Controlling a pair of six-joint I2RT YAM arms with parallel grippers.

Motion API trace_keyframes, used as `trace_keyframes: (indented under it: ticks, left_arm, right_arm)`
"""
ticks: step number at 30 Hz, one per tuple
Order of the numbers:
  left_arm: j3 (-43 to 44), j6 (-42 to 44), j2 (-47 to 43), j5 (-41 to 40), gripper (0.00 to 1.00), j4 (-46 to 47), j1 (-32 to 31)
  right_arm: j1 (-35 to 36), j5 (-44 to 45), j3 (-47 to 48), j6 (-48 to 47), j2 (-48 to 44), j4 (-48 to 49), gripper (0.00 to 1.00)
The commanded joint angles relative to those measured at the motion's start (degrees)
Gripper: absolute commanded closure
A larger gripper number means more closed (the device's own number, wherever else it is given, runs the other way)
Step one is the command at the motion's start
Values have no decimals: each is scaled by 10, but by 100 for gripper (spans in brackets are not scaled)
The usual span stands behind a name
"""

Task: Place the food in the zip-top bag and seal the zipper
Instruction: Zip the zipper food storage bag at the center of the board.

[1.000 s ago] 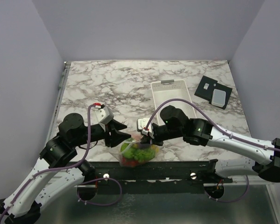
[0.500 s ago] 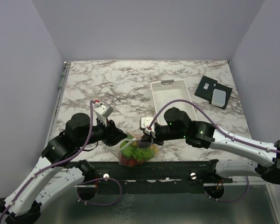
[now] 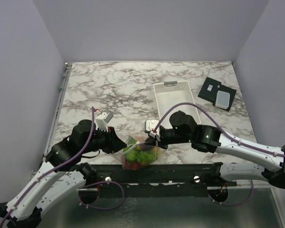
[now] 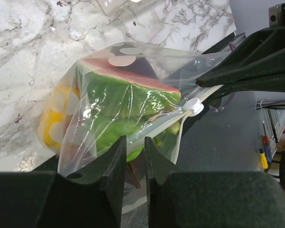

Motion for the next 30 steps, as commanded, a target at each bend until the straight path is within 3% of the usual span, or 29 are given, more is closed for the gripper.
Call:
trace_keyframes:
  ticks: [1, 12, 30]
  left_arm:
    - [0, -38, 15, 2, 78, -13, 0]
    - [88, -50, 52, 12, 79, -43, 0]
    - [15, -112, 9, 47, 92, -50, 0]
  right_arm:
    - [0, 12, -10, 10, -15, 37, 99]
    - [-1, 20, -23, 19, -6, 50, 99]
    - [-1, 32, -34, 24, -10, 63, 99]
